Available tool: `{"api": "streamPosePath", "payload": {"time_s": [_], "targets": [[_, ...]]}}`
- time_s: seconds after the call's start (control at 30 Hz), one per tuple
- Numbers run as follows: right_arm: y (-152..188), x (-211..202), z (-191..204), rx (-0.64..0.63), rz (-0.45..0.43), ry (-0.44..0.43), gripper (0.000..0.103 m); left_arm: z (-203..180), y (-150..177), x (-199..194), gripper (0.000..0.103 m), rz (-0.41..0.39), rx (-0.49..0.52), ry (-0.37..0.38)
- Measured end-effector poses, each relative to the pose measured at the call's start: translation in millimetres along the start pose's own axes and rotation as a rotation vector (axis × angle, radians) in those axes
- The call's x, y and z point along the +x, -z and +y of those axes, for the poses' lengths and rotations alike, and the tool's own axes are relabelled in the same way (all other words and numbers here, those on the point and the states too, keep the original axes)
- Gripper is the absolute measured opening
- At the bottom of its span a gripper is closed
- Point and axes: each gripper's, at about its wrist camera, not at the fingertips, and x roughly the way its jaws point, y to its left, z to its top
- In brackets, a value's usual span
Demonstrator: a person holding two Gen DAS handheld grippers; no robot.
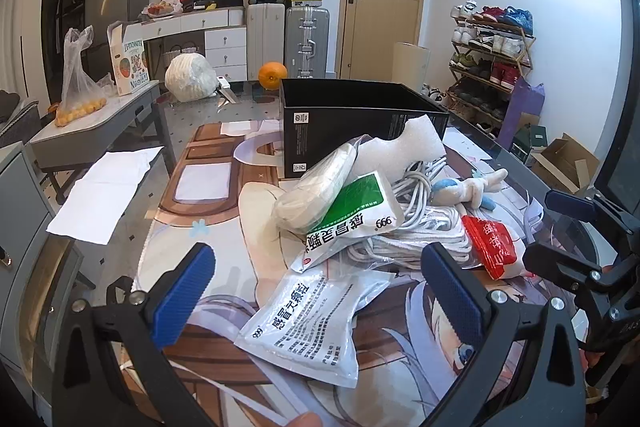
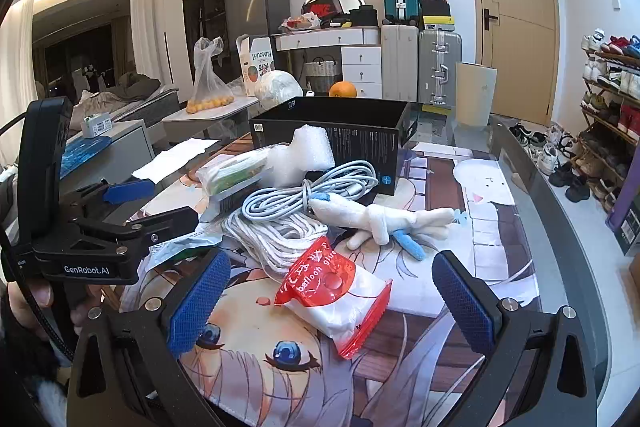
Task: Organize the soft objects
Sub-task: 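Move left tool to white medicine packet while right tool approaches red-white bag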
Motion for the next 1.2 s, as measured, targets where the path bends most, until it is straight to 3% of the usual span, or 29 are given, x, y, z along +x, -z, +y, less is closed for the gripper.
{"api": "streamPosePath", "payload": {"time_s": [1.2], "targets": [[0.6,1.8,-1.7,-0.004,0.011,0.002,0.102,3.2,2.3,1.4,0.103,-0.009,0.001,-0.008]]}}
